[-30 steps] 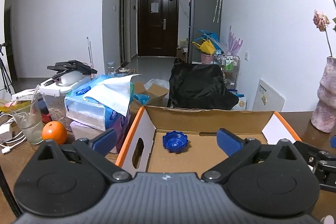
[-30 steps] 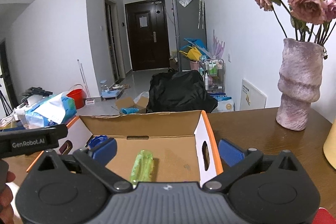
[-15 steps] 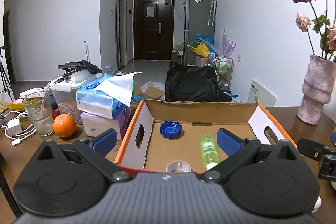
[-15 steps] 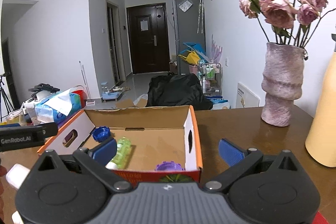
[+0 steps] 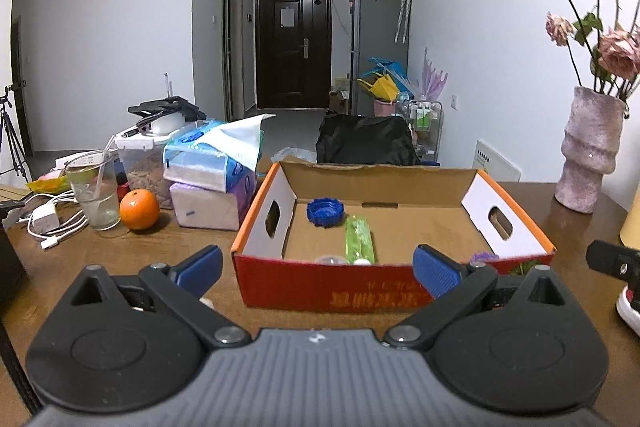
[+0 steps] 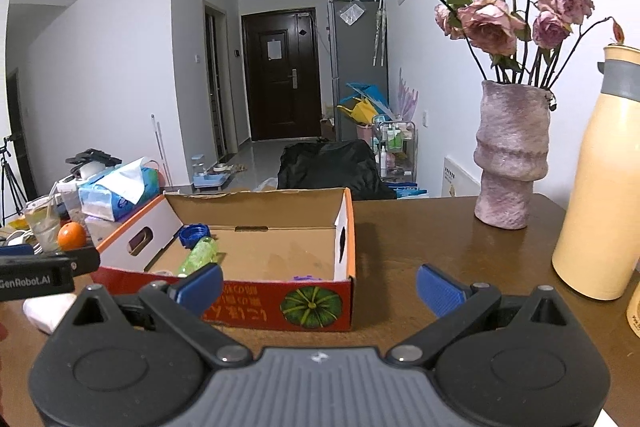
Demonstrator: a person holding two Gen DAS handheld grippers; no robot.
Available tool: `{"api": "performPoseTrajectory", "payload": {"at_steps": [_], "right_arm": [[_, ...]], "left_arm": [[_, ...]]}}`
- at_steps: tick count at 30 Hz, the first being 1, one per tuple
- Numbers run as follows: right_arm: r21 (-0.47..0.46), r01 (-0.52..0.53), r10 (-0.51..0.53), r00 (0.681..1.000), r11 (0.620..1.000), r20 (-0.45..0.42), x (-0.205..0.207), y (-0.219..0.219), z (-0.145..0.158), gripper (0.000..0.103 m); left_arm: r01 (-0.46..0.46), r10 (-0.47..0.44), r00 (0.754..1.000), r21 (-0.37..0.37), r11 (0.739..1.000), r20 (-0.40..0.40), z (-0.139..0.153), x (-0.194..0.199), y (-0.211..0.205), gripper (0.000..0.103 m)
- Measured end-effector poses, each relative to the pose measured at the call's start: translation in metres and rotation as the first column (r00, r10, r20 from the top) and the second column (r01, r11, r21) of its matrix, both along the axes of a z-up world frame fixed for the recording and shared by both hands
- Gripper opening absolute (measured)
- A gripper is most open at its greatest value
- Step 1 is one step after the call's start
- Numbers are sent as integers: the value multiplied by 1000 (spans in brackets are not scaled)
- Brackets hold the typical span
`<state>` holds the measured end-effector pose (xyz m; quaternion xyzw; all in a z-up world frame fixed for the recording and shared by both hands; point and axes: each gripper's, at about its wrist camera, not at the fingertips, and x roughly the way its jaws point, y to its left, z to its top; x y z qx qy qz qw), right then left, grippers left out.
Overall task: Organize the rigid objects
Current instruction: 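Withdraw both open tools from the box back over the table, then lower the right tool onto the white ridged cap and close on it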
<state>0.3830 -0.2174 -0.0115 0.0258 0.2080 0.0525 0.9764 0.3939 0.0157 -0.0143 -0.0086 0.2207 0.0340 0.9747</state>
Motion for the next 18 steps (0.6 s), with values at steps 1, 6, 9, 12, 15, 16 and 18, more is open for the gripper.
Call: {"api": "performPoseTrajectory", "payload": {"at_steps": [1, 6, 9, 12, 15, 16, 18], "right_arm": [[-4, -2, 2, 1000, 1000, -2, -3, 0, -1, 103], [-23, -14, 14, 1000, 1000, -6, -21, -3, -5, 103], [-20, -17, 17, 1000, 1000, -7, -30, -7, -7, 103], [-15, -18, 18, 1000, 1000, -5, -40, -12, -9, 103], [-12, -21, 21, 1000, 1000, -9, -46, -16, -12, 103], [-12, -21, 21, 1000, 1000, -11, -48, -18, -13, 103], [-12, -20, 20, 1000, 1000, -15, -51, -21, -16, 103]], "left_arm": [[1, -1, 1000, 3, 1000, -1, -1, -3, -1, 103], [16, -15, 1000, 11, 1000, -15, -8, -22, -9, 103], [22, -21, 1000, 19, 1000, -23, -11, -32, -15, 103], [24, -23, 999, 27, 999, -34, -17, -40, -19, 103], [28, -27, 998, 23, 999, -49, -23, -48, -21, 103], [28, -26, 998, 24, 999, -54, -25, -50, -22, 103], [29, -27, 998, 27, 999, -63, -28, -53, -25, 103]]}}
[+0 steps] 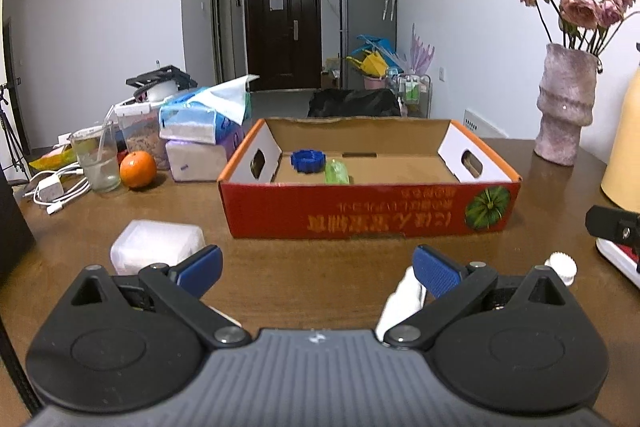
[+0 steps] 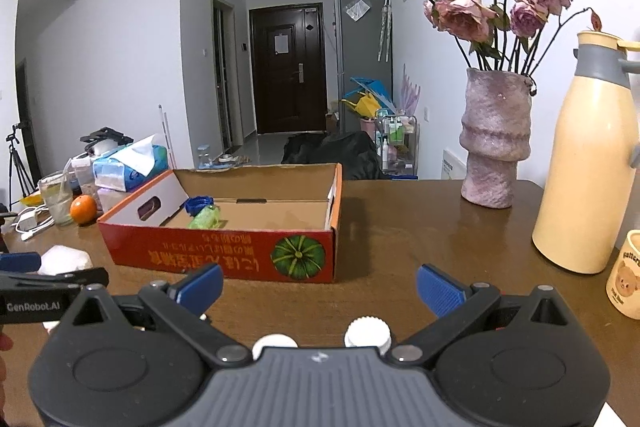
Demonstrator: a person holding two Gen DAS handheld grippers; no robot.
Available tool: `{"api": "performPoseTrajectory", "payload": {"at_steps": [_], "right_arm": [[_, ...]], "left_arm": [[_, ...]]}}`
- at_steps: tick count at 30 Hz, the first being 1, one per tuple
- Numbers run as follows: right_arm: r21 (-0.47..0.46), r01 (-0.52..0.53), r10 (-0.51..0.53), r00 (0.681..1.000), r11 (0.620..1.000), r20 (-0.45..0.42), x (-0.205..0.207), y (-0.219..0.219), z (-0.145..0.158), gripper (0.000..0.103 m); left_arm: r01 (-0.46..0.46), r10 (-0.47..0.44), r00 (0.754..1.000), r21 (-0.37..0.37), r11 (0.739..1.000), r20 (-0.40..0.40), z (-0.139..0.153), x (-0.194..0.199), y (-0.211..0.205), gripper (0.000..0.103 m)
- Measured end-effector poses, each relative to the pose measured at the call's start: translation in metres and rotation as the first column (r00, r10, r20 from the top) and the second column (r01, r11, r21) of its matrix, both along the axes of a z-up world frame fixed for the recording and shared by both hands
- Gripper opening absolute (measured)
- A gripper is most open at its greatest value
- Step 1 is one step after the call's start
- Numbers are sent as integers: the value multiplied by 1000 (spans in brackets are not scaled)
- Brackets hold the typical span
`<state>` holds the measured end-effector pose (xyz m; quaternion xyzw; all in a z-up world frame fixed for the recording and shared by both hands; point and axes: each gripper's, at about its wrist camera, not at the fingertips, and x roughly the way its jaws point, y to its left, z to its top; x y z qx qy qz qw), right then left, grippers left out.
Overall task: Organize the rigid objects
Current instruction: 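Lower the right tool onto the white ridged cap and close on it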
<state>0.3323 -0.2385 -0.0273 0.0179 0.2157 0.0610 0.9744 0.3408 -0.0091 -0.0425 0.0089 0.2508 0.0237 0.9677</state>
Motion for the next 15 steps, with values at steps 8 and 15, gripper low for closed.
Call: {"api": "performPoseTrajectory", "payload": {"at_steps": [8, 15], "right_arm": [[-4, -6, 6, 1000, 1000, -19, -5, -11, -10, 103], [-41, -17, 15, 999, 999, -48, 3, -12, -23, 100]], "left_arm": [[7, -6, 1000, 15, 1000, -25, -12, -9, -11, 103], [11, -9, 999, 24, 1000, -46, -20, -5, -16, 103]]}}
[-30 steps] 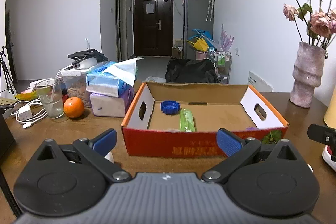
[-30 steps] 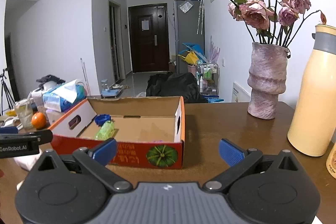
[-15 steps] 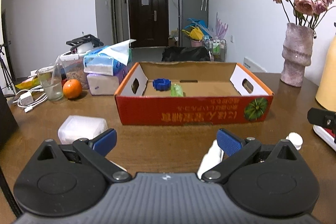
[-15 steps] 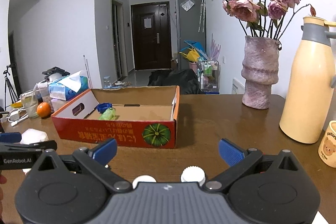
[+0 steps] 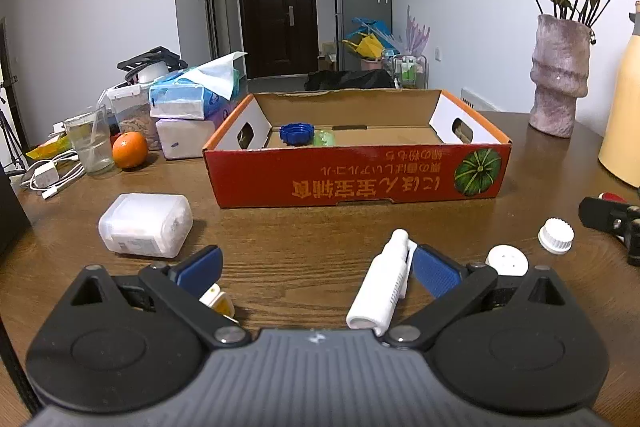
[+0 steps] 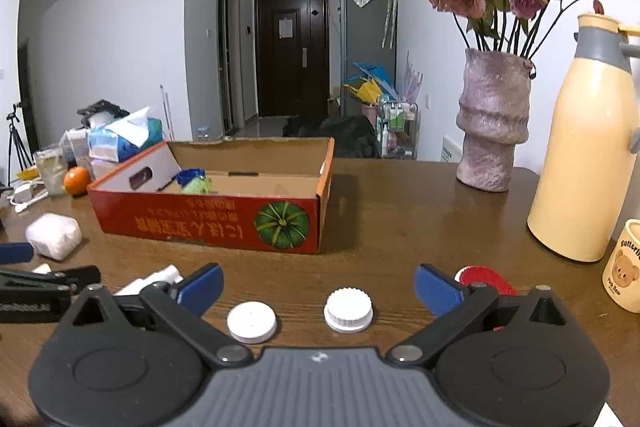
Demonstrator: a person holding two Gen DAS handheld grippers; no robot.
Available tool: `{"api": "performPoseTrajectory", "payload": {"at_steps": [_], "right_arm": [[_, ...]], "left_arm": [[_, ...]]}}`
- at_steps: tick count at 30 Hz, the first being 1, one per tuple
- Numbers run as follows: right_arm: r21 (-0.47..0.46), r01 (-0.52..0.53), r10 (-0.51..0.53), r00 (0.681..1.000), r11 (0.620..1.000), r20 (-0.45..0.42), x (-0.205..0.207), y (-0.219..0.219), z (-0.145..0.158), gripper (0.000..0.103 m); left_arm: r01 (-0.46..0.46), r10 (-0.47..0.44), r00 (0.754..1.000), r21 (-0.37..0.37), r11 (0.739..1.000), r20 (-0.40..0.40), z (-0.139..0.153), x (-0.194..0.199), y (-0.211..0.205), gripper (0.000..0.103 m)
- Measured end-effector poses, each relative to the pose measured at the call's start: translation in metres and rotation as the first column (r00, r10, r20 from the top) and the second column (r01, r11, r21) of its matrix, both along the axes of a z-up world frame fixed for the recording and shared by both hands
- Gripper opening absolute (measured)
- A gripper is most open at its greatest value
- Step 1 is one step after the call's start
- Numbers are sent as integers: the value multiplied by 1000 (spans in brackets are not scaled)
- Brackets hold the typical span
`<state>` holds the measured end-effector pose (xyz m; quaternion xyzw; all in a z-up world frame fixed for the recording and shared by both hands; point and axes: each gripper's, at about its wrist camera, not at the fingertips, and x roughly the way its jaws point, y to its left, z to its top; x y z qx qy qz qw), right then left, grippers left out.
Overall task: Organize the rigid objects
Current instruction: 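Lower the right tool onto the white ridged cap and close on it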
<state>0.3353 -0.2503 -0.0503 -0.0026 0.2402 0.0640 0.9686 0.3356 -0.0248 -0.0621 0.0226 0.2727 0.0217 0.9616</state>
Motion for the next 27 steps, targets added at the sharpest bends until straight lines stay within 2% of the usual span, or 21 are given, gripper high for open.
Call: {"api": "performPoseTrajectory", "payload": {"at_steps": [6, 15, 23, 26, 27], "right_arm": [[-40, -7, 4, 996, 999, -86, 22, -2, -24, 89], [-110, 24, -40, 988, 994, -149, 54, -4, -50, 74], [-56, 39, -49, 982, 998, -180, 80, -16, -60, 64], [-35, 23, -29, 984, 999, -178, 83, -17, -61, 51], [-29, 10, -15, 984, 1000, -175, 82, -16, -60, 38]], "left_arm": [[9, -9, 1000, -11, 1000, -20, -5, 5, 1, 103], [18, -18, 999, -11, 1000, -41, -11, 11, 0, 103], [24, -24, 998, -7, 1000, -59, -15, 17, -3, 103], [27, -28, 998, -6, 1000, -63, -17, 19, -4, 103], [28, -29, 997, -6, 1000, -65, -17, 19, -4, 103]]}}
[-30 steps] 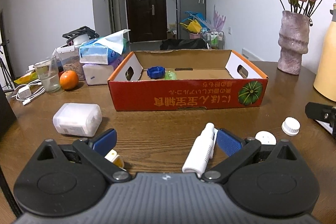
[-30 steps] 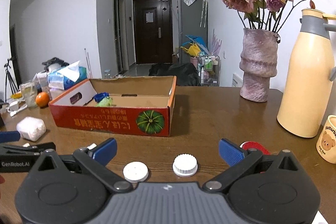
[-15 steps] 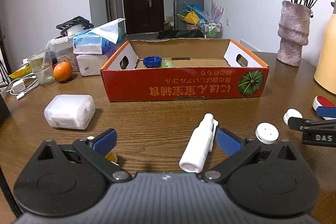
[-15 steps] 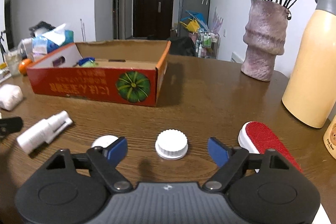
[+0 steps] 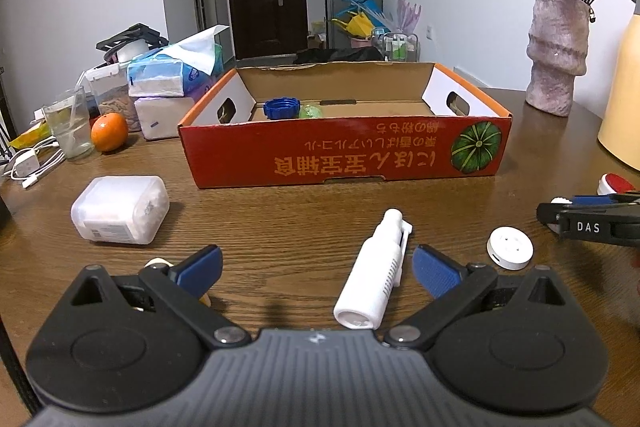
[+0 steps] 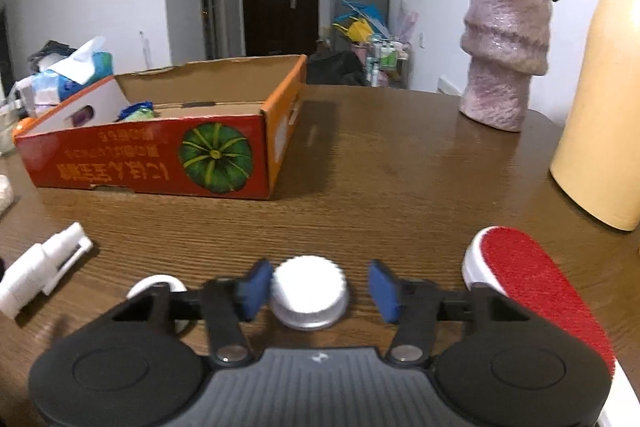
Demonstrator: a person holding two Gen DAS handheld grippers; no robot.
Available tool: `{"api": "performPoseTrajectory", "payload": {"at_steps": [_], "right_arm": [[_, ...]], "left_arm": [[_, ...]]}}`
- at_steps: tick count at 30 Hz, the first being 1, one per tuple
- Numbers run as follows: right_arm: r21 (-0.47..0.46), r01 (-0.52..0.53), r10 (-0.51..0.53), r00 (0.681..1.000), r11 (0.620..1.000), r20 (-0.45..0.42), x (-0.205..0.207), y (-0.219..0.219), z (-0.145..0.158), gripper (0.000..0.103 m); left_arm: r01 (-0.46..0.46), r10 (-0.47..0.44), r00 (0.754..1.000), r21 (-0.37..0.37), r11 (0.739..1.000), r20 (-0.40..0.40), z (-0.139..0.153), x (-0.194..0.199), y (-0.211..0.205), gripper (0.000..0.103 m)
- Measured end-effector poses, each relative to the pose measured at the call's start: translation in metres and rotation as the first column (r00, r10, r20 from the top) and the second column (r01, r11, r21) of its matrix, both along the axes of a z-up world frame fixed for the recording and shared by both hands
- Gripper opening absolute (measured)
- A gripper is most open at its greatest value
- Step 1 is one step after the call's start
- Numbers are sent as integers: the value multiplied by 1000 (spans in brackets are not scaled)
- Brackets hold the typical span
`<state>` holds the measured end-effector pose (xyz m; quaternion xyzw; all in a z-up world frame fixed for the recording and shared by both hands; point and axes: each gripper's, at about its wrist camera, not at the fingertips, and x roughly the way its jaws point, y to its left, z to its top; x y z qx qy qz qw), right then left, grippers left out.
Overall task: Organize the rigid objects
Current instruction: 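Lower the right tool onto the white ridged cap and close on it, then lower the left tool onto the white spray bottle and close on it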
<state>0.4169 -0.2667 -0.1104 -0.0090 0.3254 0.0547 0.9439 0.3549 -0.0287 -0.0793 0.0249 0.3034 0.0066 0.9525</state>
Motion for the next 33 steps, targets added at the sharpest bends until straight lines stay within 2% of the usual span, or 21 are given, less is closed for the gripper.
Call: {"api": "performPoseTrajectory", "payload": {"at_steps": [6, 18, 25, 33], "right_arm": [[-22, -18, 19, 1000, 1000, 24, -7, 8, 1, 38], [73, 30, -39, 990, 997, 133, -35, 5, 19, 38], [80, 23, -35, 988, 997, 152, -45, 13, 22, 38], [82, 16, -28, 988, 996, 152, -48, 15, 23, 38]], "left_arm": [[5, -5, 1000, -5, 1000, -15, -3, 4, 0, 103], [42, -43, 998, -23, 999, -50, -10, 11, -4, 103], [30, -36, 993, -54, 998, -109, -24, 31, -10, 103], [26, -29, 990, -22, 999, -135, -32, 43, -19, 103]]}}
